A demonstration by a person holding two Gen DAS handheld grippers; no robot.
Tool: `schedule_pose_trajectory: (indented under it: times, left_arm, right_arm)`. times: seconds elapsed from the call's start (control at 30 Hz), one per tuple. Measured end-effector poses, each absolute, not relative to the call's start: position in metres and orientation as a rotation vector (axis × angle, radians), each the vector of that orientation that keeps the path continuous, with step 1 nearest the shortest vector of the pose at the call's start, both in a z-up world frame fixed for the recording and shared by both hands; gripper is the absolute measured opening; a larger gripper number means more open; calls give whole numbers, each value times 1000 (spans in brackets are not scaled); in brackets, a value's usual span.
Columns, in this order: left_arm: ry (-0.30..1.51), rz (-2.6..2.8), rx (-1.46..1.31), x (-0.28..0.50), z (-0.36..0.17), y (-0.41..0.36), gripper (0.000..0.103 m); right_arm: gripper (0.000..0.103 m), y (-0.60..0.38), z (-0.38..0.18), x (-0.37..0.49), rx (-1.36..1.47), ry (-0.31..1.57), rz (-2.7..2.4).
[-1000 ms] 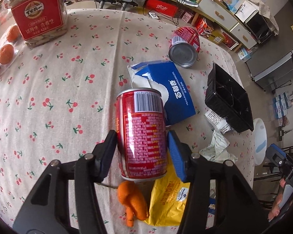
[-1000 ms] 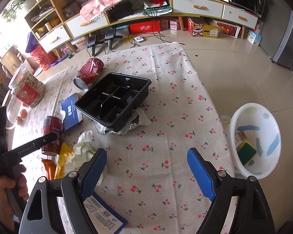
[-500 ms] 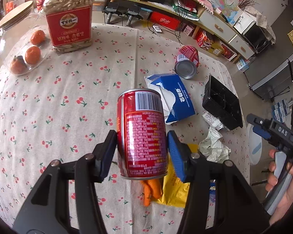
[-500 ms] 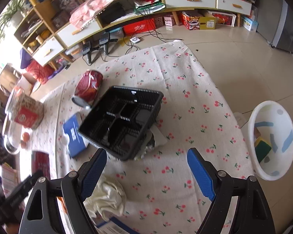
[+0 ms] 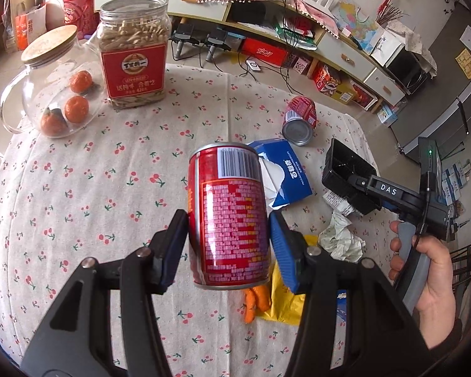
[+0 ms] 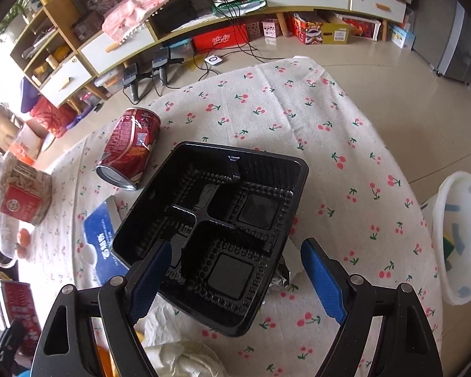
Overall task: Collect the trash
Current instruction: 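Grasp the black plastic tray rim with the right tool while the left tool lifts the can, then carry the can and tray to the bin and open the left tool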
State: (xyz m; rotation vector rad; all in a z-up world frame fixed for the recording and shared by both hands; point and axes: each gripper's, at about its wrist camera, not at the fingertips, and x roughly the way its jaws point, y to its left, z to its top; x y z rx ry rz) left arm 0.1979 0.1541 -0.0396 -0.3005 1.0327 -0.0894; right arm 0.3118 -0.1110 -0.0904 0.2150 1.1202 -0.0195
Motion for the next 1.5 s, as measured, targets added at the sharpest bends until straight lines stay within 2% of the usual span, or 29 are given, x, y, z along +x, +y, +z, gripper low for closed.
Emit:
schedule_pose_trajectory:
  times: [0.03,0.13,0.57,0.83,1.5]
  left_arm:
    - [1035,-89,-305,197,-40,156,54]
    - [1035,-89,-316,194,-40,160,54]
    - [1001,-138,-314,179,-31,141,54]
    - [1004,-208,-325,170,-27,107,54]
    - [1081,-584,-105,198,-30,-159,54]
  right_arm:
    - [84,-109,-91,312,203,1114,-23]
    - [60,-108,-89,310,191,1096,-4]
    - [59,-158,-44,268,239,988,4]
    - [59,-243,-30,230,345,968,-68]
    - [60,-444,-41,139,458,964,-266]
